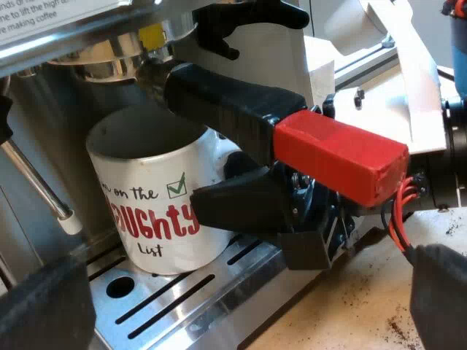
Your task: Place mug into machine
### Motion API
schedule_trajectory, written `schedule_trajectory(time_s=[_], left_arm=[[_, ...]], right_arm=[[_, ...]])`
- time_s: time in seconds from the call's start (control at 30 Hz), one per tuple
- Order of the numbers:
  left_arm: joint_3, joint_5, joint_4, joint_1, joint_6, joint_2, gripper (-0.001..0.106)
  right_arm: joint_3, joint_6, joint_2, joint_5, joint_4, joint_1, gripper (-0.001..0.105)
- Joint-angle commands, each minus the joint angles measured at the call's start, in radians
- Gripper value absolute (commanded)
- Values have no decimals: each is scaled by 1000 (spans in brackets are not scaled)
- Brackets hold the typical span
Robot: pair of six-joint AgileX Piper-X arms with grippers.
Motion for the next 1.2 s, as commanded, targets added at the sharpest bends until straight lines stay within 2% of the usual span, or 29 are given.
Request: schedule_trajectory(time_s=[0.03, 0.23, 0.43, 0.6, 0.77, 0.87, 0.93, 1.03, 1.1, 1.2], left_arm=[[-12, 6, -23, -4, 3, 0, 89], [-64, 6, 22, -4, 3, -16, 89], [-119, 6, 51, -4, 3, -95, 89], [-210, 6, 225, -4, 3, -167, 89], [-291, 6, 314, -4, 3, -208, 89], [-333, 6, 375, -4, -5, -209, 89], [-357, 6, 392, -4, -15, -209, 89], [-383, 6, 392, -4, -34, -209, 89], [-394, 6, 401, -4, -81, -209, 89], [-395, 6, 435, -4, -102, -209, 89]], right_arm=[[5, -2, -38, 8, 41, 0, 54], [52, -5, -176, 15, 182, 26, 54], [113, -4, -345, 15, 387, 62, 54], [123, -4, -493, 58, 557, 95, 54], [123, -4, -639, 62, 655, 131, 54], [108, -4, -712, 104, 705, 166, 52], [90, -4, -746, 126, 730, 190, 44], [48, -4, -768, 127, 756, 231, 24], [15, -4, -765, 127, 756, 261, 6], [-9, -4, -763, 132, 756, 275, 0]])
